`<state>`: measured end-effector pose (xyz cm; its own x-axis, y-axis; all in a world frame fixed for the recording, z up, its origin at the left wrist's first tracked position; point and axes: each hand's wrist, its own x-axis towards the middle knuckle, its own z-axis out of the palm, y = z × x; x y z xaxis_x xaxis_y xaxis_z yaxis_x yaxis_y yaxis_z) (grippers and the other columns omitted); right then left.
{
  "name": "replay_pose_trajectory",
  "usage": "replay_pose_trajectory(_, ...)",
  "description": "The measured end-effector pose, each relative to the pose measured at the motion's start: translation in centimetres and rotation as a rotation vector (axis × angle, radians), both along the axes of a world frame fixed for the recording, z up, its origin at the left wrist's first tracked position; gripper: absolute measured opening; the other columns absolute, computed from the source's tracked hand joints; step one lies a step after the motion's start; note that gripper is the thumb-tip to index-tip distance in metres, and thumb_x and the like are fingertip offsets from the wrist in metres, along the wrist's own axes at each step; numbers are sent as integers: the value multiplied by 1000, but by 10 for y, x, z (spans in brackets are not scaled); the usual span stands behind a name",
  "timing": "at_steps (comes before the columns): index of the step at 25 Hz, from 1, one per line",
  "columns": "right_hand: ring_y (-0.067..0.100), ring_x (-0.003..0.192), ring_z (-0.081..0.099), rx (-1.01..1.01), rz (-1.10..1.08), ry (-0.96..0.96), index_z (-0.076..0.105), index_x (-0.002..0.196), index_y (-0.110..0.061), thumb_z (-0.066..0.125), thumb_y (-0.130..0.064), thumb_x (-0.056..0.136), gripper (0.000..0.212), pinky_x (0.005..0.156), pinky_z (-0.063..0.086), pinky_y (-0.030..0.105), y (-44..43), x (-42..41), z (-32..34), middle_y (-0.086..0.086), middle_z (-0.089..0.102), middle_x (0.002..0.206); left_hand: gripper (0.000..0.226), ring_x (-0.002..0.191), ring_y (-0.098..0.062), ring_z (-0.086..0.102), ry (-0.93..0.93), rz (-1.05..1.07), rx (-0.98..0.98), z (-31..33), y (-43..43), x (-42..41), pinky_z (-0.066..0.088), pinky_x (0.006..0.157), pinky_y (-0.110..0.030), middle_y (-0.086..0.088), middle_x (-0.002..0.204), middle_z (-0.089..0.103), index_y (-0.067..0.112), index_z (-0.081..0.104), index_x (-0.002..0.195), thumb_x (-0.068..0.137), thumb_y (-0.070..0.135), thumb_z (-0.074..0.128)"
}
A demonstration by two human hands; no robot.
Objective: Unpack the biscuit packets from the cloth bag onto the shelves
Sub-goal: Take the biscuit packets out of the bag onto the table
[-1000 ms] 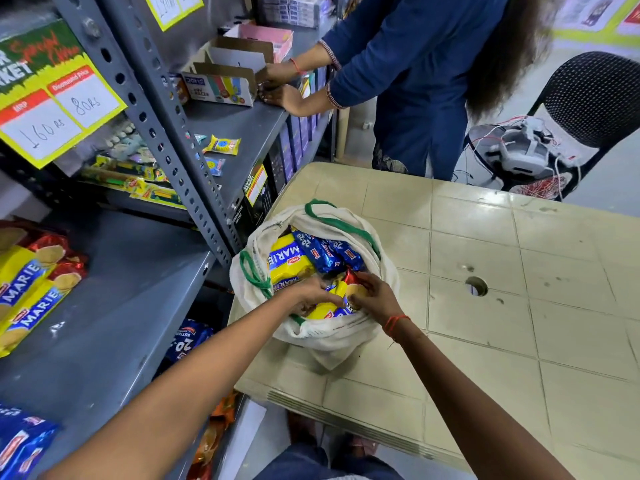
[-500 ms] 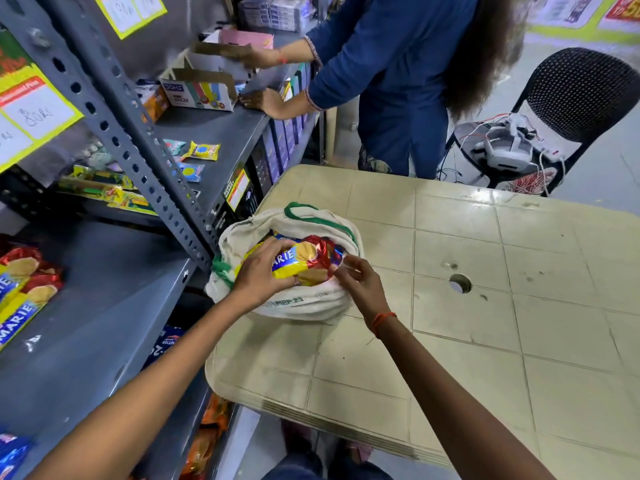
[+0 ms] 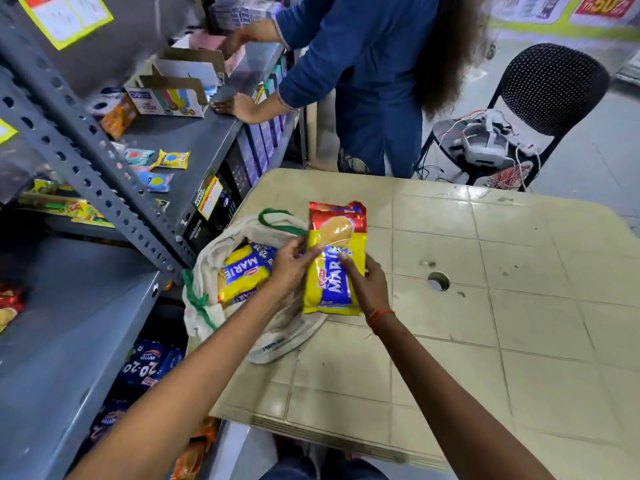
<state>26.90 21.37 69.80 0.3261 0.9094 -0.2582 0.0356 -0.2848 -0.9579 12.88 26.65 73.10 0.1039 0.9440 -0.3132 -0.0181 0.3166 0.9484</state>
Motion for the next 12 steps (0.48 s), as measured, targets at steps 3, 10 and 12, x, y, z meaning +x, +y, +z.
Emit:
replay_pose_trajectory(3,26,94,70,-64,-123,-104,67,93,-23,58,-52,78,33,87,55,45,-9,41,-24,9,75,99,36,106,-28,64,172,-218,-97,-39,-4,68,51,97,-43,-23,127,59,1,45,132,96,6,44)
replay_pose_trajectory(10,35,119,55,-293,-9,-303,40,137,-7,42,-31,93,50,94,43,34,-21,106,-67,16,54,137,48,128,-37,49,228,-433,-214,-81,-24,139,41,105,-40,-19,145,43,5,25,146,98,-1,26)
replay_pose_trajectory(12,35,127,48,-312,39,-340,32,140,-4,43,-20,96,48,100,40,35,-18,105,-68,18,46,143,46,127,-34,49,260,-444,-220,-79,-25,139,42,103,-35,-11,143,46,8,27,145,99,3,27)
